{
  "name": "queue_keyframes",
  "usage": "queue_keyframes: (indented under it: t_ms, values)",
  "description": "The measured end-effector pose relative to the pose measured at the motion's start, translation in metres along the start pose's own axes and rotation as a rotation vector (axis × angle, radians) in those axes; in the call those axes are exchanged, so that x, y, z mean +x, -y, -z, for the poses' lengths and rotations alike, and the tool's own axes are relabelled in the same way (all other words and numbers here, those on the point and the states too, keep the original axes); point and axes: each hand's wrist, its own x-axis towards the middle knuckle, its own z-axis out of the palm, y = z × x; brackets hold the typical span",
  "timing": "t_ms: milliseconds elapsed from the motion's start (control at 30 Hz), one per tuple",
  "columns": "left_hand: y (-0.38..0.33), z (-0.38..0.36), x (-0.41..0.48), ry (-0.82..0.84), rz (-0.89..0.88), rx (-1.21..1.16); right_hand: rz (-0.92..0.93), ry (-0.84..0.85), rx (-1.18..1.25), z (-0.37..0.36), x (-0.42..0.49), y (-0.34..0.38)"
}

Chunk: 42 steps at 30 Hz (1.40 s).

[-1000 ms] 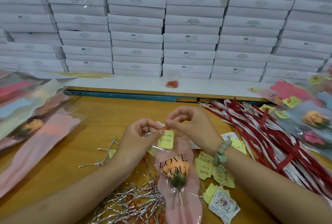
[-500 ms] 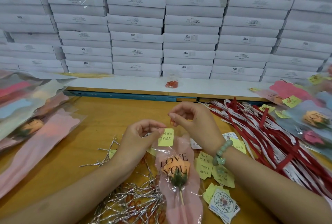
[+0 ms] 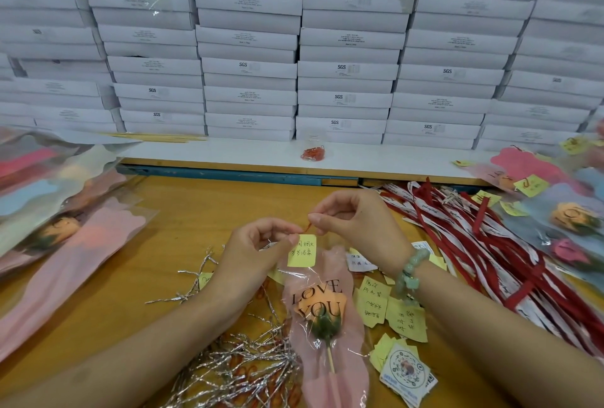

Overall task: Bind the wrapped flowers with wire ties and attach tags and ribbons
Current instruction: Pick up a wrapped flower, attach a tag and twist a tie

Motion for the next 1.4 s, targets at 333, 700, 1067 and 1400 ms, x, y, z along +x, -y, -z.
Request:
queue_keyframes:
  t_ms: [333,700,1067,1400]
  values:
    - [-0.0025,-0.0010,-0.0008,0.001,-0.002,0.024,0.038,-0.016,-0.028,-0.0035,-0.0008,0.0010]
    - [-0.0033,-0.0020,-0.0022,-0.011,0.014,-0.009,0.024,0.016,0.037,-0.0025,-0.0013,-0.0005]
    - [-0.0007,-0.0003,-0.0013,-0.005,0.029,-0.005,0.145,0.042,-0.218,-0.0077,-0.0040,-0.0010]
    - [0.0001,-0.0004,-0.0004,-0.002,0.004,-0.013,-0.003,0.029,0.020,-0.0035,-0.0025,-0.0007]
